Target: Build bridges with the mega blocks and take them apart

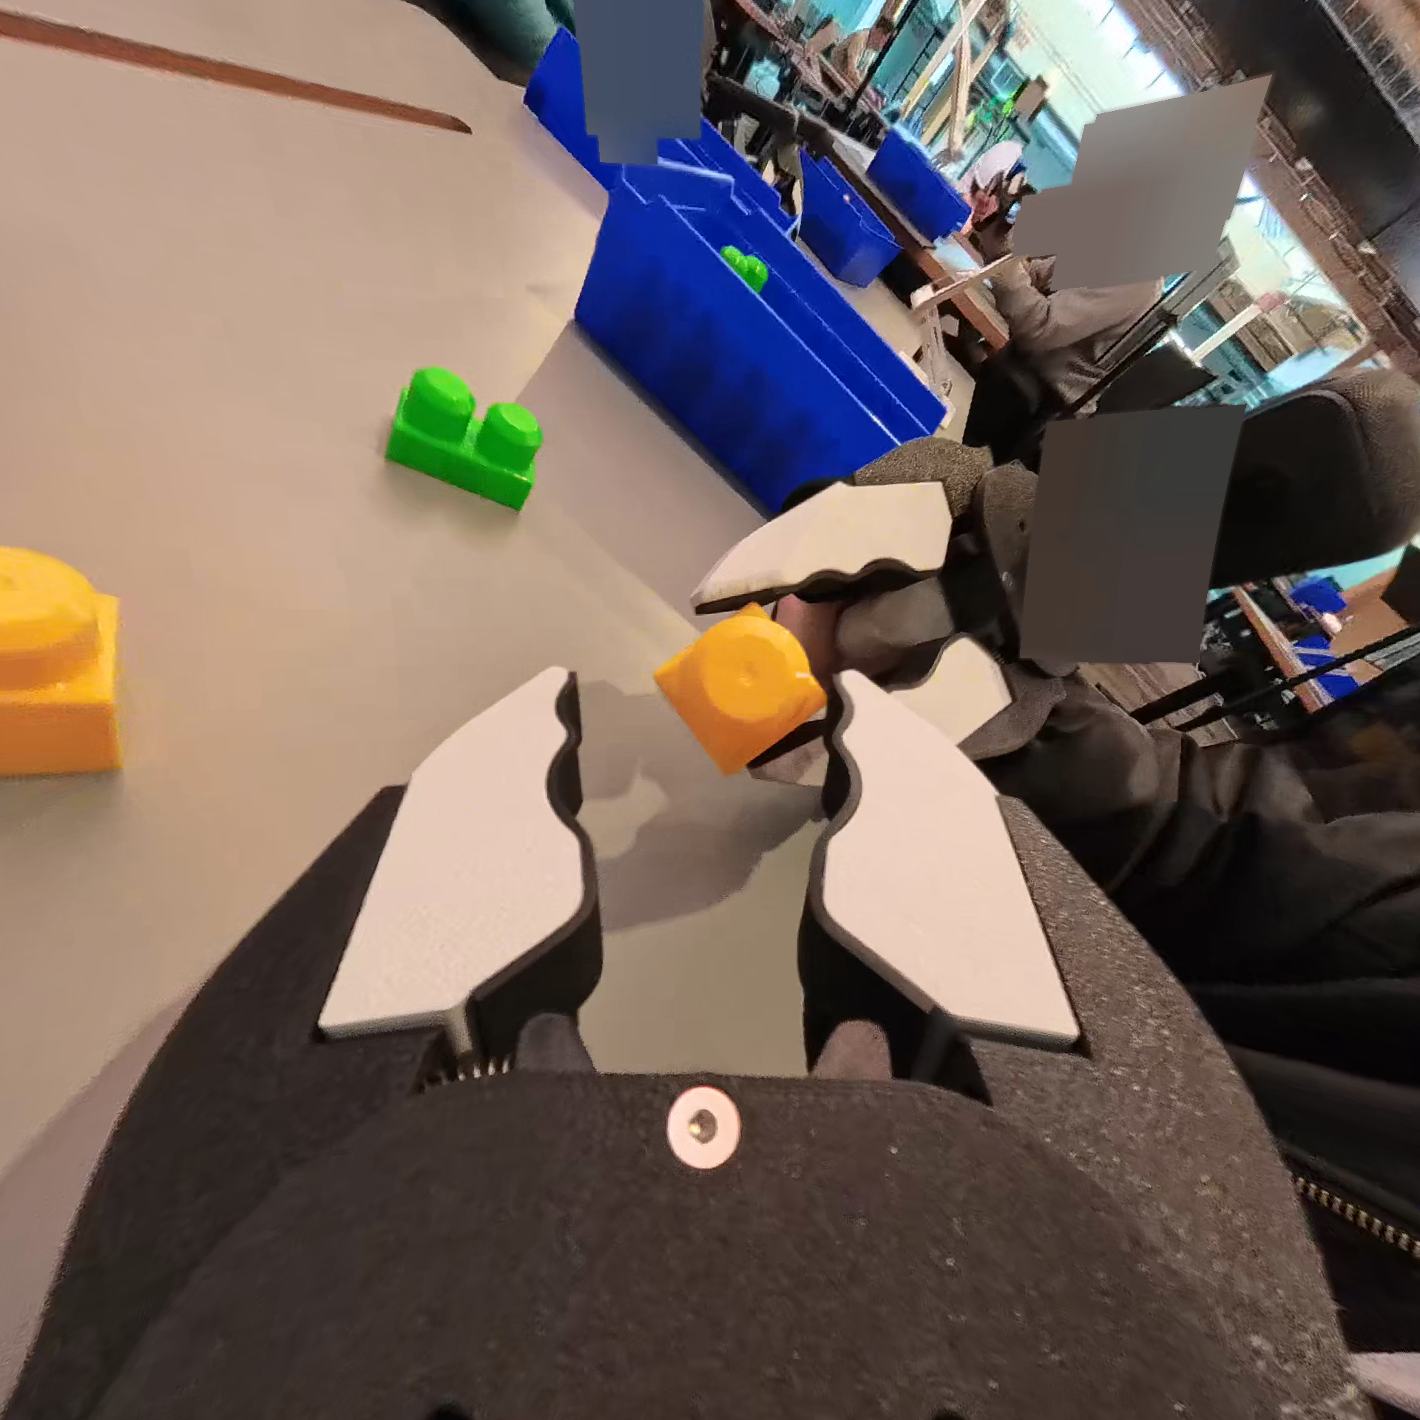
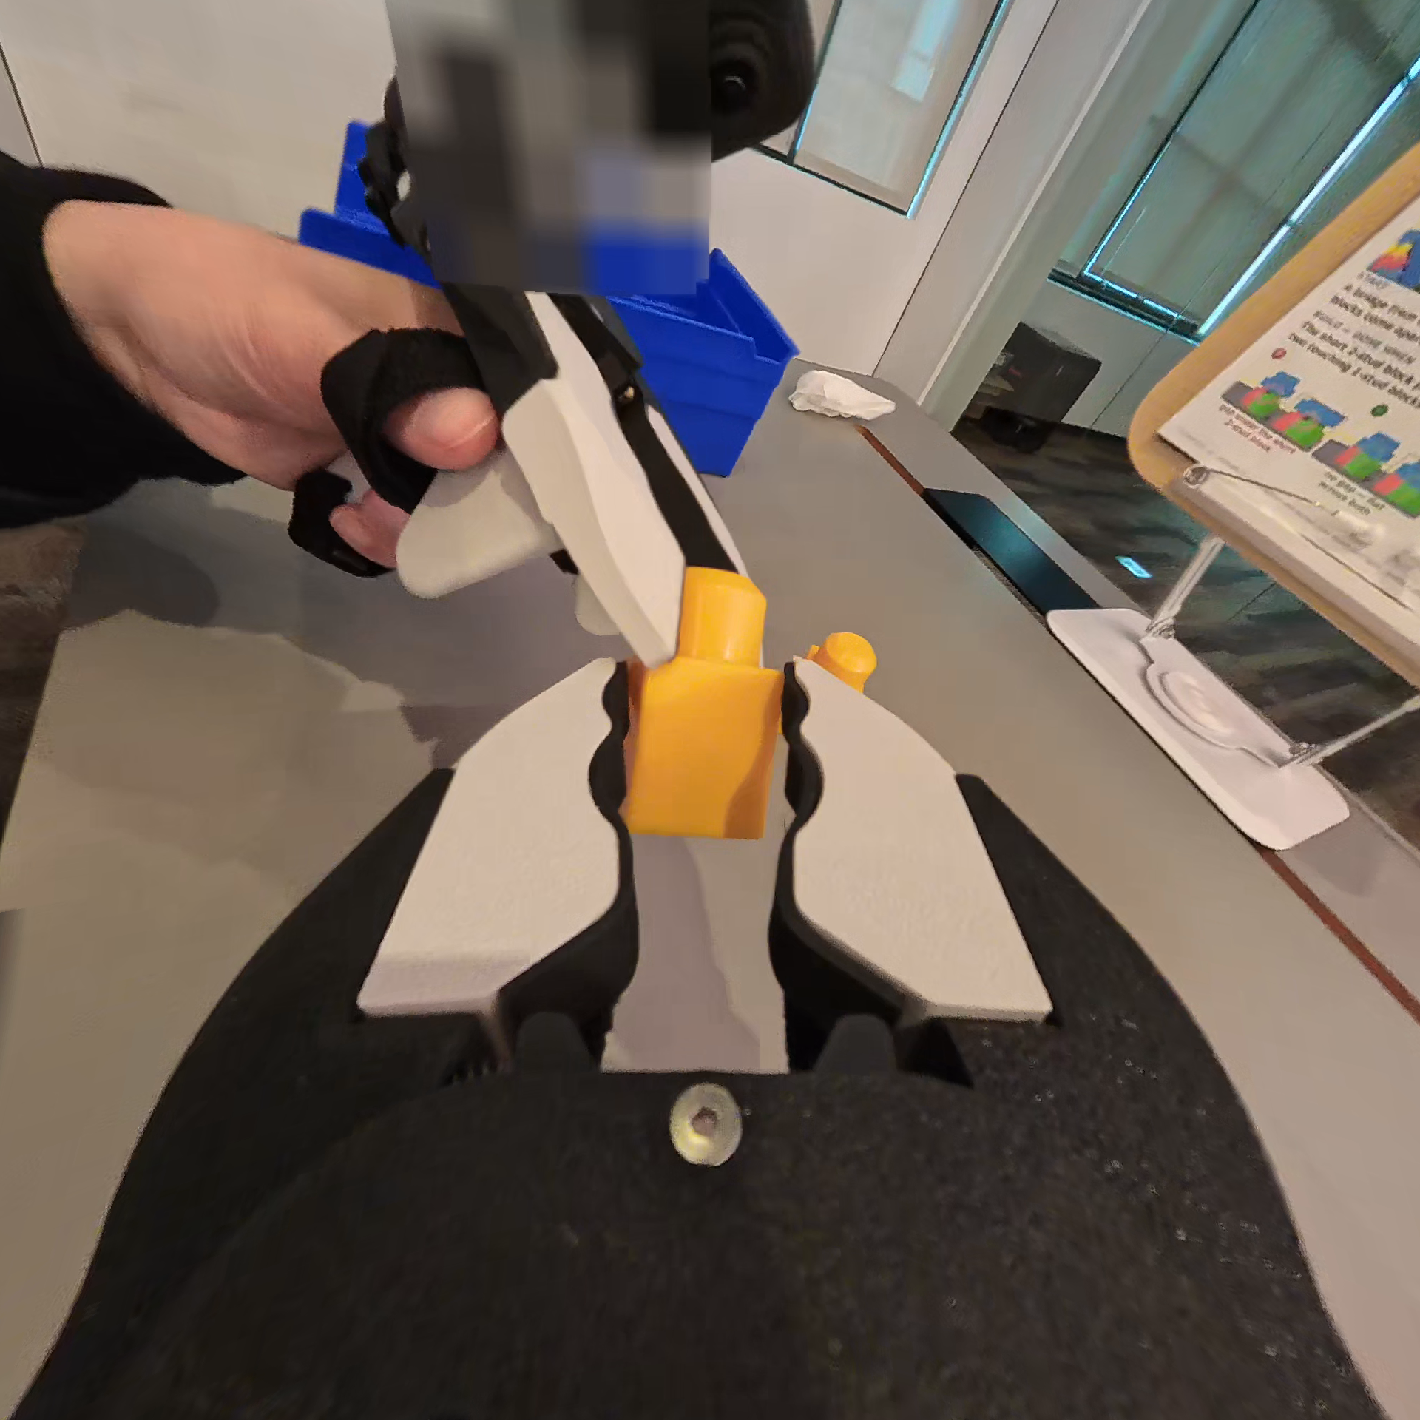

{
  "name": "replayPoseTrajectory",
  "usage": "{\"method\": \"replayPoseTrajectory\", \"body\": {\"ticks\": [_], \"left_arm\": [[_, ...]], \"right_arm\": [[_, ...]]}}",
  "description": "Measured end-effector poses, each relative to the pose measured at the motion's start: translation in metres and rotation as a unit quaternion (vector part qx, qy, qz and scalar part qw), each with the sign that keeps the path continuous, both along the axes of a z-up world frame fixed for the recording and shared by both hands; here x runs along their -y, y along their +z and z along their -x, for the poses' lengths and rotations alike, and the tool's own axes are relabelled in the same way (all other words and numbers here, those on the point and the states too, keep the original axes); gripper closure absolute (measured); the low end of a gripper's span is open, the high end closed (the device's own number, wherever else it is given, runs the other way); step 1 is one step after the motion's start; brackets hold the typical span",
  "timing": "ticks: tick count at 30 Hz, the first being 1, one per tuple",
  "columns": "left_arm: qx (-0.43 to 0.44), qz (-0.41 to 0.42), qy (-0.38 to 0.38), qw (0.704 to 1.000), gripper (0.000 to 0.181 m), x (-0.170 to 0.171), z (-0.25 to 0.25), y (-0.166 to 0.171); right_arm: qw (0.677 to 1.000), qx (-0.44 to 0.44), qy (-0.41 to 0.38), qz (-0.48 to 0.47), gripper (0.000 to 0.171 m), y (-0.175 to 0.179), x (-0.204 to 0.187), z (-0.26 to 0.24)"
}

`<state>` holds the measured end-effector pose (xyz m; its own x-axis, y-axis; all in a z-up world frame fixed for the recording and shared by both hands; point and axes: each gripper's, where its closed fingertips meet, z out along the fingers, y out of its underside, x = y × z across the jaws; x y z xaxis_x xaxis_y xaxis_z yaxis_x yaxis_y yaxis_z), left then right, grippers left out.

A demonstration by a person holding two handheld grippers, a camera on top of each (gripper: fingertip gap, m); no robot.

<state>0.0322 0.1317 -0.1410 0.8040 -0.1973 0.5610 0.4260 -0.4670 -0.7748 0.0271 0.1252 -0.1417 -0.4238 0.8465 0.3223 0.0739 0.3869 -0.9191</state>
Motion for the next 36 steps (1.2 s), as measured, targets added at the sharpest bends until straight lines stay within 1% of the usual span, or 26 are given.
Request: {"method": "replayPoseTrajectory", "body": {"ticks": [3,7,9,12,15,21,23,25,26,28,30,31,32,34,36], "left_arm": [[0.010,-0.028,0.008,1.000,0.152,0.001,-0.004,0.009],[-0.033,-0.007,0.021,0.999,0.152,0.001,-0.002,0.001],[-0.064,0.011,0.037,0.997,0.152,0.001,0.002,-0.007],[-0.104,0.039,0.052,0.992,0.152,0.000,0.006,-0.019],[-0.139,0.063,0.057,0.987,0.152,-0.003,0.007,-0.033],[-0.175,0.092,0.055,0.979,0.152,-0.007,0.005,-0.050],[-0.175,0.083,0.056,0.980,0.152,-0.007,0.004,-0.049],[-0.163,0.060,0.075,0.982,0.141,-0.005,0.011,-0.038],[-0.160,0.045,0.090,0.982,0.139,0.000,0.019,-0.030],[-0.172,0.027,0.136,0.975,0.142,0.015,0.048,-0.020],[-0.194,0.034,0.213,0.957,0.151,0.031,0.097,-0.021],[-0.200,0.044,0.246,0.947,0.152,0.036,0.120,-0.025],[-0.198,0.058,0.260,0.943,0.155,0.038,0.137,-0.032],[-0.197,0.090,0.261,0.941,0.158,0.032,0.158,-0.046],[-0.229,0.112,0.265,0.930,0.161,0.023,0.174,-0.055]], "right_arm": [[1.000,0.002,0.013,-0.018,0.134,-0.003,0.008,-0.003],[1.000,0.011,-0.008,-0.026,0.132,-0.008,0.005,-0.003],[0.998,0.038,-0.031,-0.033,0.125,-0.015,0.001,-0.001],[0.995,0.077,-0.054,-0.035,0.124,-0.027,-0.003,0.001],[0.990,0.136,-0.031,-0.009,0.129,-0.048,0.006,0.001],[0.984,0.172,-0.049,0.005,0.134,-0.066,0.003,0.006],[0.983,0.178,-0.048,0.011,0.135,-0.069,0.002,0.005],[0.980,0.193,-0.051,0.013,0.135,-0.076,-0.002,0.004],[0.980,0.190,-0.054,0.011,0.135,-0.078,-0.004,0.005],[0.982,0.176,-0.064,0.012,0.135,-0.077,-0.010,0.009],[0.984,0.160,-0.076,0.015,0.135,-0.074,-0.016,0.020],[0.985,0.152,-0.084,0.014,0.135,-0.074,-0.020,0.028],[0.984,0.148,-0.094,0.014,0.135,-0.074,-0.024,0.037],[0.983,0.149,-0.109,0.022,0.135,-0.075,-0.031,0.056],[0.978,0.156,-0.134,0.029,0.135,-0.080,-0.040,0.072]]}}
